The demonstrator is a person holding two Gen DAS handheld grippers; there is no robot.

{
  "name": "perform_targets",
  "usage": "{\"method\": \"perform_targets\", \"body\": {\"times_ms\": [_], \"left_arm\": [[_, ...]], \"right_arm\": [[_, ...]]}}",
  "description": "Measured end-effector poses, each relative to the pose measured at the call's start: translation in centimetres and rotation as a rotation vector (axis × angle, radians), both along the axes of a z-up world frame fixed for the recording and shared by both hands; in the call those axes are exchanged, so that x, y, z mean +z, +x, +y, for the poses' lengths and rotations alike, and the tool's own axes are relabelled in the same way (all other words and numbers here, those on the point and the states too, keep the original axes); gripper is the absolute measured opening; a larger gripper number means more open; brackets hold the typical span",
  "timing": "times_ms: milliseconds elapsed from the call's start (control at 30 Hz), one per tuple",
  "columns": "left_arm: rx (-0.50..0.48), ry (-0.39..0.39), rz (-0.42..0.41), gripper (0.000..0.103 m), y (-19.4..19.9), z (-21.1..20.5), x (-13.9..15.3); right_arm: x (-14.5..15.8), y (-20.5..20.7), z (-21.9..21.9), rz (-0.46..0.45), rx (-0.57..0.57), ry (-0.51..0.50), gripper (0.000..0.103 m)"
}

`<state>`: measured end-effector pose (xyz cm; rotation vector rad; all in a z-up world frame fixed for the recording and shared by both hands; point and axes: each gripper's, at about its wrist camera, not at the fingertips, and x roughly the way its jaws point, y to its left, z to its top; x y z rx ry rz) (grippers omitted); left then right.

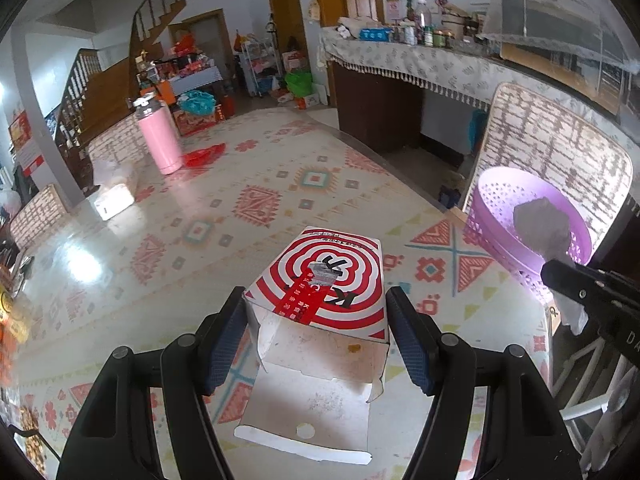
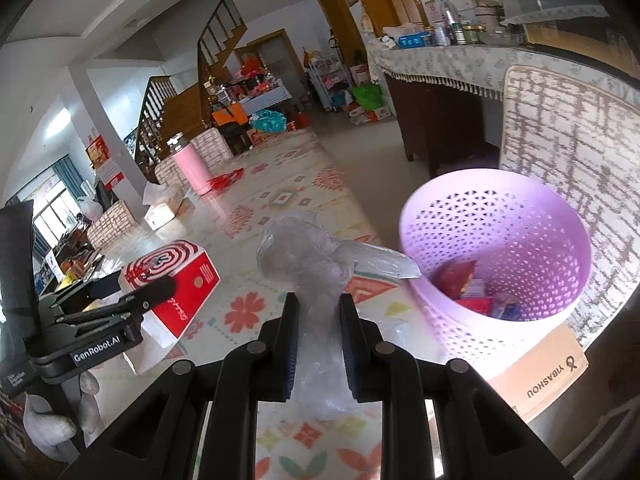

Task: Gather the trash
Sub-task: 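Lower the spiral box and plastic bag into the purple wastebasket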

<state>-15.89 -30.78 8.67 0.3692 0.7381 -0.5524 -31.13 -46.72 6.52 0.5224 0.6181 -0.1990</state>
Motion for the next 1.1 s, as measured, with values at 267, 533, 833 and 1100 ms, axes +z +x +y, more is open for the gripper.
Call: {"method": "perform_targets", "body": {"times_ms": [267,533,833,1100], "left_arm": [[-0.037,0.021,0.0,0.069,-0.9,-2.2,-0.4],[-0.061,0.031,0.002,0.069,-1.4,-4.1,-0.5],[-0.092,0.043,-0.007,0.069,-1.6,-6.2,-0.2],[-0.144,0.027,0.01,0.069,-1.1,-8.6,0.8]], "right_arm": [[-0.2,-1.1,-2.7,-0.001,-0.042,0.012,0.022],[-0.1,-1.9,-4.9,-0.006,-0.07,0.007,0.022],[-0.4,-2.5,-6.8,-0.009,-0.098,0.022,0.022],[-0.8,-2.8,-8.4,0.0,-0.13,0.025,0.022]]}}
